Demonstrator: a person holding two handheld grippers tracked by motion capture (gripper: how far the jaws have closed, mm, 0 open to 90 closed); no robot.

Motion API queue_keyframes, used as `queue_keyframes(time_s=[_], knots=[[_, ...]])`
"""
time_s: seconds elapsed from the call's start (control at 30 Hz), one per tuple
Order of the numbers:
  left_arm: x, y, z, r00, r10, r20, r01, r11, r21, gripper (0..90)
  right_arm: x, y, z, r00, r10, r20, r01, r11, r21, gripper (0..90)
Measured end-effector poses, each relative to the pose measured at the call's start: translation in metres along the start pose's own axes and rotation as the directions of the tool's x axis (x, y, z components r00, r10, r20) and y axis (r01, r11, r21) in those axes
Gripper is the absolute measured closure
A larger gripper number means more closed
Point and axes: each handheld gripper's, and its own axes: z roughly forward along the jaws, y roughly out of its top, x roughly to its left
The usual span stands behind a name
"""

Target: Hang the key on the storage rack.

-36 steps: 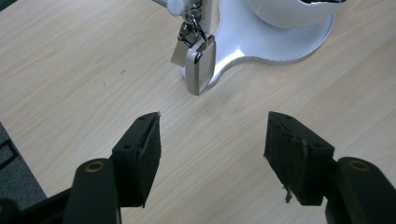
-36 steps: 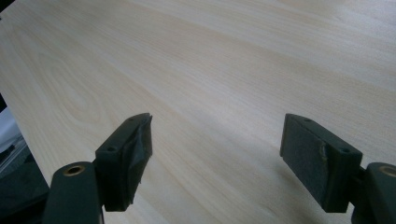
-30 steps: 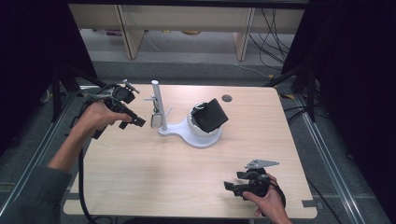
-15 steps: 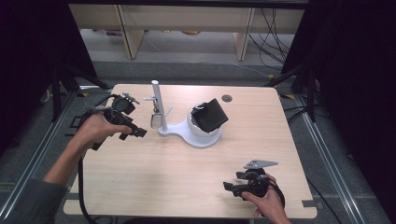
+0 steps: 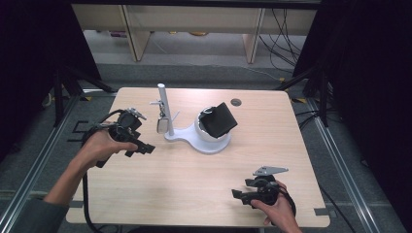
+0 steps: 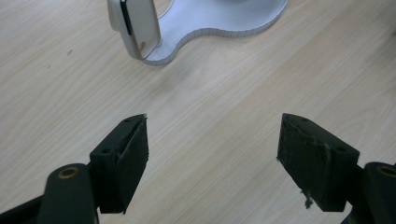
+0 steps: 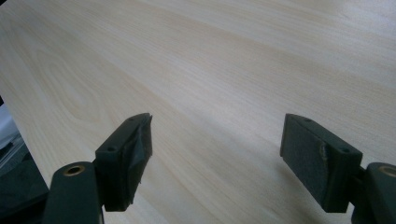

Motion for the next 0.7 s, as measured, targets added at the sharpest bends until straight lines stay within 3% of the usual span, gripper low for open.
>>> queue_keyframes(time_s=[0.07,0.17,0.27,0.43,0.5,0.6,0.7], knots=[[-0.006,-0.005,0.004,0.9998,0.014,0.013,-0.014,0.9998,-0.011,23.7,0.002,0.0,0.0,0.9991,0.042,-0.007,-0.042,0.999,0.013,26.1],[-0.011,-0.009,0.006,0.9996,0.017,0.024,-0.017,0.9997,-0.017,23.5,0.0,0.0,0.001,1.0,0.006,-0.007,-0.006,1.0,-0.001,26.1],[-0.019,-0.016,0.013,0.999,0.028,0.036,-0.027,0.9994,-0.023,22.4,0.002,0.0,0.001,0.9995,0.025,-0.02,-0.025,1.0,0.0,26.1],[-0.034,-0.028,0.024,0.9958,0.069,0.061,-0.067,0.9974,-0.026,22.0,0.001,0.0,0.0,0.9999,0.012,-0.005,-0.012,1.0,-0.004,26.1],[-0.041,-0.035,0.028,0.996,0.056,0.07,-0.053,0.9977,-0.043,21.8,0.001,0.0,0.0,1.0,0.009,0.001,-0.009,1.0,-0.005,26.1],[-0.05,-0.047,0.036,0.9929,0.079,0.089,-0.075,0.996,-0.048,21.7,0.002,0.0,0.0,0.9999,0.01,-0.003,-0.01,1.0,0.002,26.1],[-0.053,-0.052,0.039,0.9926,0.076,0.094,-0.07,0.9952,-0.068,21.7,0.002,0.0,0.0,0.9999,0.006,-0.01,-0.006,1.0,0.0,26.0]])
